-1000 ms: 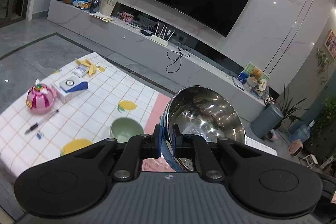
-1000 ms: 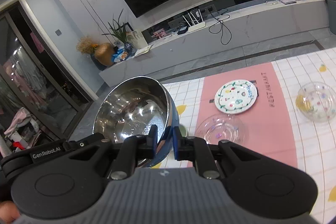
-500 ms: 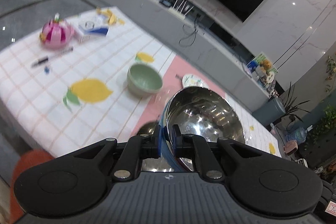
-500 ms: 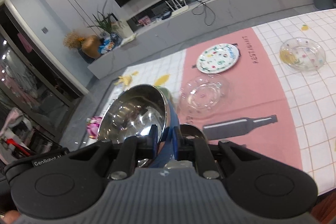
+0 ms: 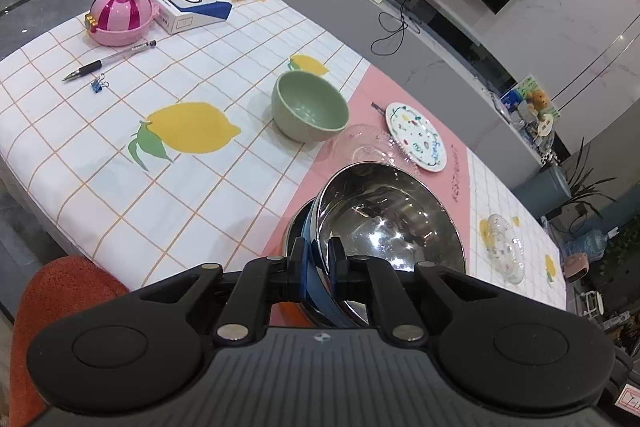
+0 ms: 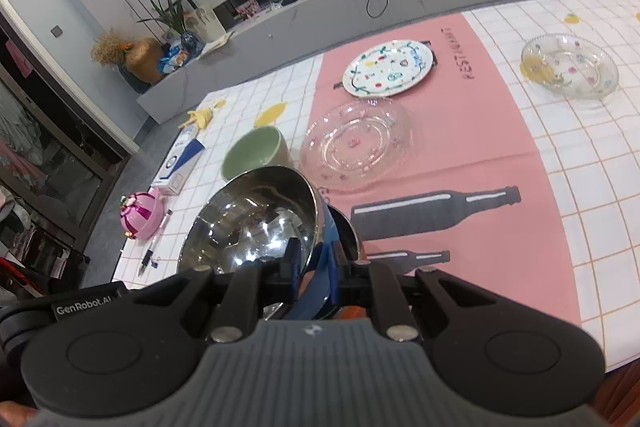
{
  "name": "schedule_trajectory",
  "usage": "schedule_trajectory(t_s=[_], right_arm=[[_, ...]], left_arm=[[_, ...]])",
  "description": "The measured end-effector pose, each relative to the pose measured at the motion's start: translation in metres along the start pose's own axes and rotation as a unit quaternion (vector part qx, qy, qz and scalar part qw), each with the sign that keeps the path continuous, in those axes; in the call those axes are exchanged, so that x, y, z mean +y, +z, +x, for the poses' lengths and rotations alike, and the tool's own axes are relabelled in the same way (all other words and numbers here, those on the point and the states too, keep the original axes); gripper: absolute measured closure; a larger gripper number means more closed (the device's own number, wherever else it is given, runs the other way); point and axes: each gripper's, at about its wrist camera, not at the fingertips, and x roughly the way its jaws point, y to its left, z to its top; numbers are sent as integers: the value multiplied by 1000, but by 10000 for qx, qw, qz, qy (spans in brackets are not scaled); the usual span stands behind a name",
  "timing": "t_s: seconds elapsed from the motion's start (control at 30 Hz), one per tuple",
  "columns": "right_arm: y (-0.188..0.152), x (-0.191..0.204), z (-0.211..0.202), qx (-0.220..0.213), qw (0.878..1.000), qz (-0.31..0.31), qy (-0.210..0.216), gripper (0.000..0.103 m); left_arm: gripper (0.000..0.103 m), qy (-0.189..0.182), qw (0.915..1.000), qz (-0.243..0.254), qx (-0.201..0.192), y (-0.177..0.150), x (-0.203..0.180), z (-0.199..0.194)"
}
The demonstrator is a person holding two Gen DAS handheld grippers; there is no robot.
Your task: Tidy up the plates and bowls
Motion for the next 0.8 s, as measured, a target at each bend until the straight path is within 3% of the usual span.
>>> schedule_trajectory(t_s=[0.67, 0.8], right_arm=[[-5, -5, 21, 162, 9997, -90, -166, 90], [-5, -4, 21, 158, 9997, -125, -135, 87]], left_arm=[[92, 309, 9990, 285, 160, -6, -6, 17], [87, 275, 9990, 304, 171, -6, -7, 17]])
